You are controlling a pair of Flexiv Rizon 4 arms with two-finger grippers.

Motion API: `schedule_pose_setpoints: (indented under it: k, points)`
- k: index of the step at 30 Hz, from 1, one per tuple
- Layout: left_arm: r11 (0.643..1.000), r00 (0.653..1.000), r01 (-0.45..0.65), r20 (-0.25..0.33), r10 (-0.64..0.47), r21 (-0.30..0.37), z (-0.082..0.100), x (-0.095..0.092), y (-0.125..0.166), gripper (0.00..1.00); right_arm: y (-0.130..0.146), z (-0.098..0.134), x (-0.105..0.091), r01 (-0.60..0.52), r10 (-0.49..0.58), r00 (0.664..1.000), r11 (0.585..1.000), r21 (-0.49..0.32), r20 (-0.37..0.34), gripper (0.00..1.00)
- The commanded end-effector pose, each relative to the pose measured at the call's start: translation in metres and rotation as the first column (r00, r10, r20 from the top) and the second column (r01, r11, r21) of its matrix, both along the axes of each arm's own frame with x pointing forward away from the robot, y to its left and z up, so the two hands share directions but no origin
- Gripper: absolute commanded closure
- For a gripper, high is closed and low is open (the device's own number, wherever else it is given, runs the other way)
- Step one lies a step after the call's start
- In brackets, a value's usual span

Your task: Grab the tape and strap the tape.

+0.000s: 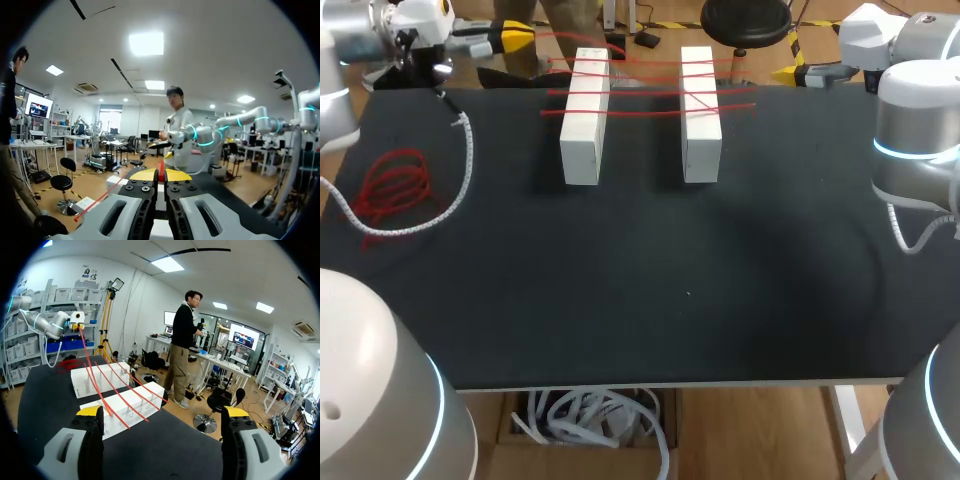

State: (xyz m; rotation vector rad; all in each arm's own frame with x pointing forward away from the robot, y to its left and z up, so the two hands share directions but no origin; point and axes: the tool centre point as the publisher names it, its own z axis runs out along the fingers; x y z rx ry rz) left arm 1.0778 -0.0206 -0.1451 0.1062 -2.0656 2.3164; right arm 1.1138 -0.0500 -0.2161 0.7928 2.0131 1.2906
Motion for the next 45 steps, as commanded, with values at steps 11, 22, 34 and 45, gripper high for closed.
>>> schedule_pose_setpoints:
  k: [11,22,34,45]
  points:
    - [0.995,0.999,-0.044,0.009,0.045,-0.091,0.033,0.011,-0.016,1.0,0.0,0.0,0.0,0.0,0.0,1.0,1.0,0.0,0.0,0.0]
    - [0.992,0.999,-0.049,0.006,0.05,-0.12,0.041,0.01,-0.02,1.0,0.0,0.0,0.0,0.0,0.0,1.0,1.0,0.0,0.0,0.0]
    - [0.992,0.999,-0.049,0.006,0.05,-0.12,0.041,0.01,-0.02,1.0,0.0,0.0,0.0,0.0,0.0,1.0,1.0,0.0,0.0,0.0]
    - [0.987,0.997,0.067,0.046,-0.061,-0.145,0.052,0.008,-0.058,1.0,0.0,0.0,0.0,0.0,0.0,1.0,1.0,0.0,0.0,0.0]
